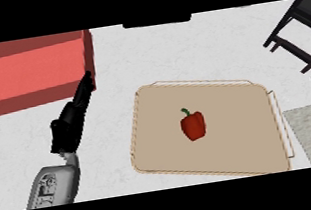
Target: Pick the squash from the tray and place it in the tiered shelf
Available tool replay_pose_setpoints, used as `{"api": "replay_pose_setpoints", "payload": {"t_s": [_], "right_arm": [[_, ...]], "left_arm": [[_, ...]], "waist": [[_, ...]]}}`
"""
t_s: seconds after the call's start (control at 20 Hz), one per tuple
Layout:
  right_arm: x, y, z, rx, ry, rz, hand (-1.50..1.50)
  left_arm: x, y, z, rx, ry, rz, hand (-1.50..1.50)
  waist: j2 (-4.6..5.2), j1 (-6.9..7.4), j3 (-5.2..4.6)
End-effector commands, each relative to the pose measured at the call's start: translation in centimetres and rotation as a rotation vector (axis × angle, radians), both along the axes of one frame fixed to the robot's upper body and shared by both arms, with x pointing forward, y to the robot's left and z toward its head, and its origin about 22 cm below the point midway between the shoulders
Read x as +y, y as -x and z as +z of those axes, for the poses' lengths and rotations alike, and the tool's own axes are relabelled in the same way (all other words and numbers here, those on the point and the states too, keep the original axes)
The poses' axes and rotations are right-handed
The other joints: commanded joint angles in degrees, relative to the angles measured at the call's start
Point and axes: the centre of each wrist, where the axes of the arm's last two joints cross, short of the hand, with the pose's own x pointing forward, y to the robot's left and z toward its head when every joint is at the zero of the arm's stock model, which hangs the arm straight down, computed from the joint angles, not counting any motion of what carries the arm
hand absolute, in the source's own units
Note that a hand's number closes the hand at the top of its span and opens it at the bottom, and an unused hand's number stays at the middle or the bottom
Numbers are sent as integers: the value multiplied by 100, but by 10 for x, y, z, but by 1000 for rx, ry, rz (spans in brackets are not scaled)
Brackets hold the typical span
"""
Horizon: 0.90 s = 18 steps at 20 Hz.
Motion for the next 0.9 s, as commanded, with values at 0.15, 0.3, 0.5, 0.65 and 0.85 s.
{"api": "replay_pose_setpoints", "payload": {"t_s": [0.15, 0.3, 0.5, 0.65, 0.85], "right_arm": [[-11, 3, -19, -4, -1, 5, 150], [-19, 10, -12, 58, 107, -318, -150], [-23, 12, -24, 87, 85, -337, -150], [-23, 12, -24, 100, 18, -307, -150], [-36, 23, -6, 97, -95, -224, -150]], "left_arm": [[2, 11, -10, 14, 5, -7, 0], [-4, 4, 10, -1, 6, -17, 0], [-6, 4, 5, -17, 1, -29, 0], [-11, 12, 0, -17, 4, -17, 0], [-6, 9, -12, 1, 2, 6, 0]], "waist": [[39, 77, 12], [53, 132, 10], [58, 107, 14], [50, 117, 16], [36, 10, 12]]}}
